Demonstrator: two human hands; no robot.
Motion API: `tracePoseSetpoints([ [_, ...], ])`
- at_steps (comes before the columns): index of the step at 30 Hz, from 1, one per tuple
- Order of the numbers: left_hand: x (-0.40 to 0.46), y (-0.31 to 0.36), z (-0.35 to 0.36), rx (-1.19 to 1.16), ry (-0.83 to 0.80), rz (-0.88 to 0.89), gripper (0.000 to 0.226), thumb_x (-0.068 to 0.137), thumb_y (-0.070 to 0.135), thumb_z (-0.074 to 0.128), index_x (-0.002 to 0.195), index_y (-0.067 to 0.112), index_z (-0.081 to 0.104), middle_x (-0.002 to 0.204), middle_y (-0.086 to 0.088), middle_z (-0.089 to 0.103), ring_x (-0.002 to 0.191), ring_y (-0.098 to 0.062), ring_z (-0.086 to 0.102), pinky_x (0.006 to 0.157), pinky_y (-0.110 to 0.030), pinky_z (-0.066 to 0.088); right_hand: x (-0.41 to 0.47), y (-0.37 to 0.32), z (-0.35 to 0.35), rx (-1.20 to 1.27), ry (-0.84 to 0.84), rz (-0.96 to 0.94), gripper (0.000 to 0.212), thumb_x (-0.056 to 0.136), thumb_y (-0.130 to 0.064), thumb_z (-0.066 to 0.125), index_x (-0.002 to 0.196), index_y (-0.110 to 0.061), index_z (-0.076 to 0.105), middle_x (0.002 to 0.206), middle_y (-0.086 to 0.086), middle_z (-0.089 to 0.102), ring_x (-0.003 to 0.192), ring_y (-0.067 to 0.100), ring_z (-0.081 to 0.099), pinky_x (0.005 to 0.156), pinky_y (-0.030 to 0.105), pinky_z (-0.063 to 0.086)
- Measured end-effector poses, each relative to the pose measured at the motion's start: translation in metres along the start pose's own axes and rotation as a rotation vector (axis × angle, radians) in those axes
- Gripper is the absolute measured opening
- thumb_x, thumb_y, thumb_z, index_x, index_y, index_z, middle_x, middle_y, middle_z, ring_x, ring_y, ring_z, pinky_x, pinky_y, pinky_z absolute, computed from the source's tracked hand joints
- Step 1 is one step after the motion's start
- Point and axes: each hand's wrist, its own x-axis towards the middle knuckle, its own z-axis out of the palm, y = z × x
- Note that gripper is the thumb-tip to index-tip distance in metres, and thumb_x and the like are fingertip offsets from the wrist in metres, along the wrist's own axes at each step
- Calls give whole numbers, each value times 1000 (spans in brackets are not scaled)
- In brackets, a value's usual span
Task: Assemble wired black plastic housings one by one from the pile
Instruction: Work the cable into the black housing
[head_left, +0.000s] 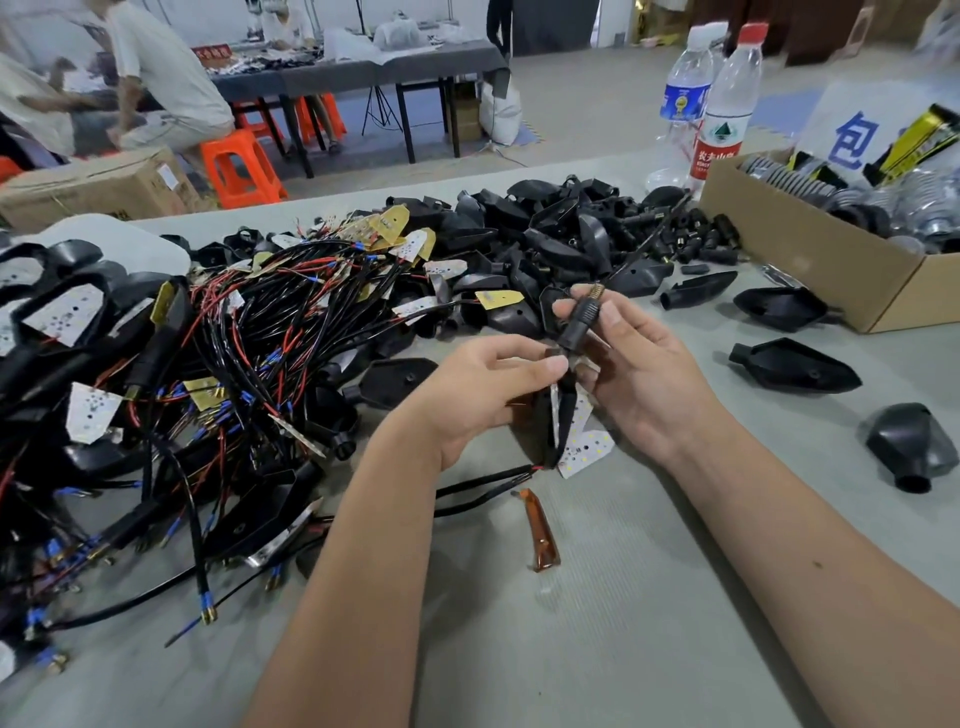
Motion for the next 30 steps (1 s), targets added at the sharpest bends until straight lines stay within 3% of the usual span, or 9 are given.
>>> tracePoseSetpoints([
  [2, 0, 1, 0, 14, 28, 29, 5, 84, 26, 81, 88, 27, 80, 95, 0, 78, 88, -13, 73, 92, -37, 60, 0, -2, -1, -1, 6, 18, 32, 96, -25, 56, 125, -22, 69, 116, 3, 74, 94, 23, 57, 73, 31, 39],
  [6, -3, 4, -2, 5, 47, 88, 11, 83, 11, 82, 84, 21, 77, 86, -3, 74, 74, -12, 71, 68, -22, 55, -1, -4, 0, 46, 17, 24, 29, 95, -23, 60, 120, -24, 73, 109, 5, 74, 81, 11, 64, 58, 19, 41],
  [12, -4, 8, 0, -28, 44, 174, 23, 67, 6, 86, 86, 15, 76, 83, -6, 69, 72, -18, 65, 75, -28, 55, -3, -5, 4, 188, 51, 1, 19, 88, -14, 63, 82, -23, 79, 79, 1, 71, 61, 6, 61, 48, 16, 41],
  [16, -2, 9, 1, 18, 60, 203, 25, 73, -4, 84, 81, 19, 77, 80, -3, 70, 68, -16, 66, 72, -26, 56, -4, -6, 4, 227, 76, 5, 12, 85, -14, 63, 81, -18, 73, 59, -6, 64, 55, 6, 60, 47, 15, 43],
  [17, -1, 10, 1, 35, 70, 208, 25, 73, -3, 85, 80, 20, 78, 81, -4, 70, 69, -17, 66, 74, -28, 56, -4, -6, 4, 224, 82, 6, 5, 84, -14, 64, 86, -15, 68, 58, -6, 63, 55, 7, 59, 46, 15, 43],
  [21, 0, 11, 6, 110, 147, 224, 17, 74, 1, 87, 82, 13, 77, 79, -10, 68, 64, -15, 65, 69, -25, 56, -1, -3, 0, 190, 107, 3, 14, 80, -15, 68, 90, -13, 59, 60, -5, 62, 55, 8, 58, 45, 15, 43],
  [25, 2, 9, 7, 110, 187, 248, 23, 76, -2, 86, 75, 20, 78, 74, -4, 72, 63, -14, 64, 66, -23, 56, 2, 0, -1, 117, 128, -6, 5, 78, -16, 73, 80, -20, 71, 67, -4, 64, 58, 10, 59, 47, 17, 44],
  [30, 4, 4, 8, 78, 203, 232, 24, 79, -3, 84, 74, 20, 79, 82, -18, 77, 69, -22, 68, 71, -30, 58, 4, 2, -3, 84, 114, -32, 9, 79, -11, 74, 78, -20, 74, 75, -1, 67, 58, 11, 60, 50, 19, 47],
])
